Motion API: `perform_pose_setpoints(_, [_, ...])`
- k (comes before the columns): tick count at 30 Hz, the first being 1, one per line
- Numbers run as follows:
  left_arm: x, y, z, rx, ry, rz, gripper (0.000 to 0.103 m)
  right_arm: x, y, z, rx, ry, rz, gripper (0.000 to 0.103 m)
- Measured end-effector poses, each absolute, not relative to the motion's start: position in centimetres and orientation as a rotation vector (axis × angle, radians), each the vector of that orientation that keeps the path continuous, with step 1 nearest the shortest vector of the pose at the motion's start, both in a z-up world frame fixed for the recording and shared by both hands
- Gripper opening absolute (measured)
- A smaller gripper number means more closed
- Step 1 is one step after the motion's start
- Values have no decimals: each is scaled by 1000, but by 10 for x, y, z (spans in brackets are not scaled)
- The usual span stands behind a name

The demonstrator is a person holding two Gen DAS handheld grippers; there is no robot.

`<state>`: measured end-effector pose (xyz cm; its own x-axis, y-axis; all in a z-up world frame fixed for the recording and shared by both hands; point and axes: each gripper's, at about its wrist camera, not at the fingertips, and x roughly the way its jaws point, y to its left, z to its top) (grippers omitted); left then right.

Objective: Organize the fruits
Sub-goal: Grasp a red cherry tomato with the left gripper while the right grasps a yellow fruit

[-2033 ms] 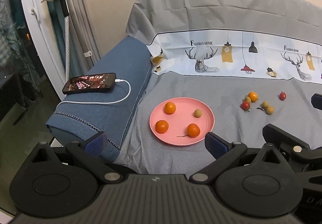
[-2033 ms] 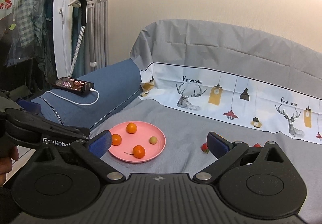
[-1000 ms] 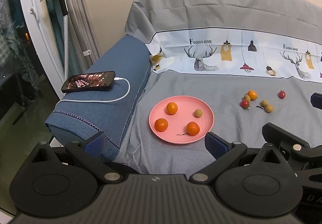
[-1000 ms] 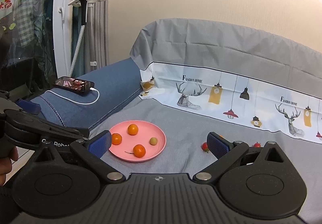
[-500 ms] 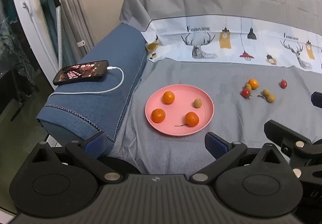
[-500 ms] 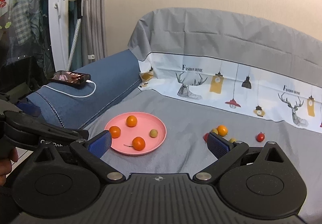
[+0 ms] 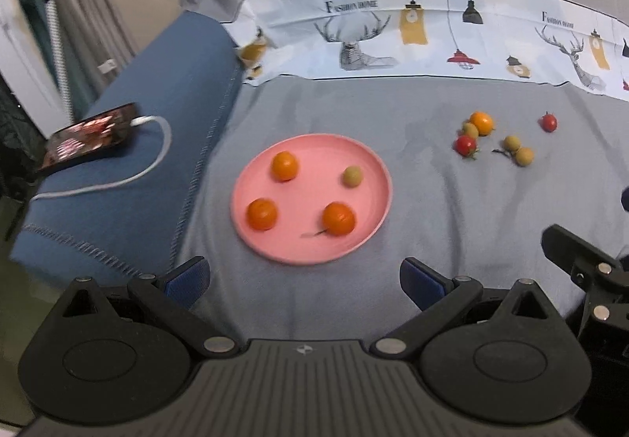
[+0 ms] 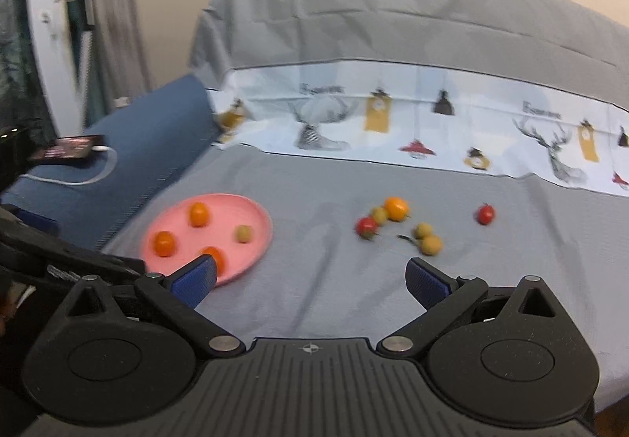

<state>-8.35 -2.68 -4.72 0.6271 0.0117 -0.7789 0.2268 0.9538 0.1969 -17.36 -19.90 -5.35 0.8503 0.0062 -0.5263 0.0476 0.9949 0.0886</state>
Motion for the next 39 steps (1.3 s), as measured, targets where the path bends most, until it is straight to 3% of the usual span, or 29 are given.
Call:
perform_pose_setpoints(9, [15, -107, -82, 246, 924, -273, 103, -103, -284, -111, 155, 574, -263, 102])
perform_pose_setpoints(21, [117, -227, -177, 321, 967, -436, 103, 14, -345, -216, 114, 702, -282, 102])
perform_pose_setpoints(25, [128, -238, -209, 376, 981, -434, 103, 15, -345, -221, 107, 663, -283, 102])
perform_pose_setpoints(34, [133, -226, -212, 281, 1009, -412, 103, 13, -343, -222, 92, 639, -288, 102])
perform_pose_setpoints(35, [133, -226, -211, 278, 1014, -400, 97, 13, -342, -221, 93, 640, -288, 100])
perform_pose_setpoints(36, [131, -226, -208, 269, 1008, -401, 90, 11, -342, -220, 100, 639, -283, 90])
perform_pose_setpoints(37, [126, -227, -202, 268, 995, -416, 67, 8, -341, -219, 101, 627, -272, 67])
perform_pose_setpoints(38, [122, -229, -197, 280, 986, -433, 40, 5, -339, -217, 97, 614, -255, 51])
perform_pose_setpoints(39, [117, -231, -193, 305, 978, -435, 32, 3, -337, -215, 87, 602, -234, 32])
